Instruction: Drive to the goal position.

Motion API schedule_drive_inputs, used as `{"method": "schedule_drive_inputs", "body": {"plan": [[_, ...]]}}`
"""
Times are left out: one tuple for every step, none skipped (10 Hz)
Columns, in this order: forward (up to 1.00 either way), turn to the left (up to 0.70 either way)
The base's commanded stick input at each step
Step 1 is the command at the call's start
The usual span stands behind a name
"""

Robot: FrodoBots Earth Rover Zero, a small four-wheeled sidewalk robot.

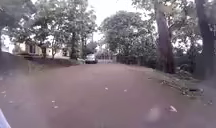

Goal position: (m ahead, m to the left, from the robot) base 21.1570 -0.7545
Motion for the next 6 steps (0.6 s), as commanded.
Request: {"method": "schedule_drive_inputs", "body": {"plan": [[0.7,0.0],[0.7,0.0],[0.7,0.0],[0.7,0.0],[0.7,0.0],[0.7,0.0]]}}
